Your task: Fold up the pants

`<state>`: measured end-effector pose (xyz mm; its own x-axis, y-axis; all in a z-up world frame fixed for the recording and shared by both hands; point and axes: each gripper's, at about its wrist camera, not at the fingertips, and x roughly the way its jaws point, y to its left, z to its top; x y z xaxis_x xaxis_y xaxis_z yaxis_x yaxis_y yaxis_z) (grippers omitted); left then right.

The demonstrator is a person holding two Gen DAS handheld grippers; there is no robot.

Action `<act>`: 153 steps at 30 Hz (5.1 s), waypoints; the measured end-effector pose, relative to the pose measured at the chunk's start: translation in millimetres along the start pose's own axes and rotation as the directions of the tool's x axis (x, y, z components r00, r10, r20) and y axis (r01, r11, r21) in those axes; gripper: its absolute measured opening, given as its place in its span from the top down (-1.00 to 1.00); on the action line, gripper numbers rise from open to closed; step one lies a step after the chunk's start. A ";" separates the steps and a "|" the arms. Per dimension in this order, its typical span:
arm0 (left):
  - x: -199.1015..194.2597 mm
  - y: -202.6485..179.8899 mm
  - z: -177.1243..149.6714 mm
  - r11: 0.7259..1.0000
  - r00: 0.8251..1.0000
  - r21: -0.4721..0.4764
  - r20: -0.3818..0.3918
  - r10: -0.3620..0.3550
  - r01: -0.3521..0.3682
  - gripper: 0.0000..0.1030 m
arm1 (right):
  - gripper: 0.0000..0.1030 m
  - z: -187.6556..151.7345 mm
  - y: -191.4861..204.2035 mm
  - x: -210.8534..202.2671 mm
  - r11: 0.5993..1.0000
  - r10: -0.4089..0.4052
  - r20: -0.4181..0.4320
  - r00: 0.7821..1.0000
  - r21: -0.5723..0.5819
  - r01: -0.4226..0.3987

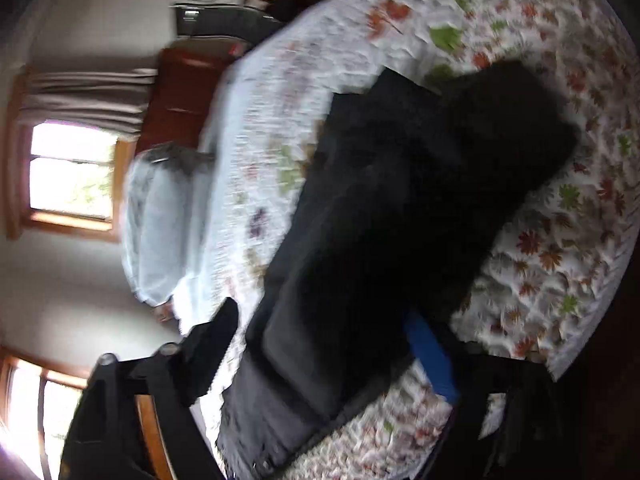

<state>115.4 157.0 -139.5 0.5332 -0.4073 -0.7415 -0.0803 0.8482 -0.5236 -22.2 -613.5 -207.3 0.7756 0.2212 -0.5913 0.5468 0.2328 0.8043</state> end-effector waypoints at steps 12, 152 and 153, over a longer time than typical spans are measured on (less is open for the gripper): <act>28.3 12.9 -7.9 0.995 0.994 0.059 -0.069 0.080 -0.076 -0.83 | 0.49 22.8 65.0 9.0 0.926 0.317 0.000 0.948 -0.217 -0.310; -6.9 49.3 -16.7 0.997 0.999 0.070 -0.012 0.043 -0.042 -0.94 | 0.66 -337.2 246.7 146.5 0.114 -0.231 0.018 0.973 -0.992 0.045; -6.2 49.0 -16.6 0.997 0.999 0.071 -0.013 0.044 -0.043 -0.94 | 0.66 -340.7 243.8 147.5 0.101 -0.237 0.020 0.971 -0.994 0.046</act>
<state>94.2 195.5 -167.5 0.5181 -0.3737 -0.7694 -0.0434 0.8869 -0.4600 118.0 -201.4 -118.8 0.6299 0.1403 -0.7639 -0.2230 0.9748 -0.0049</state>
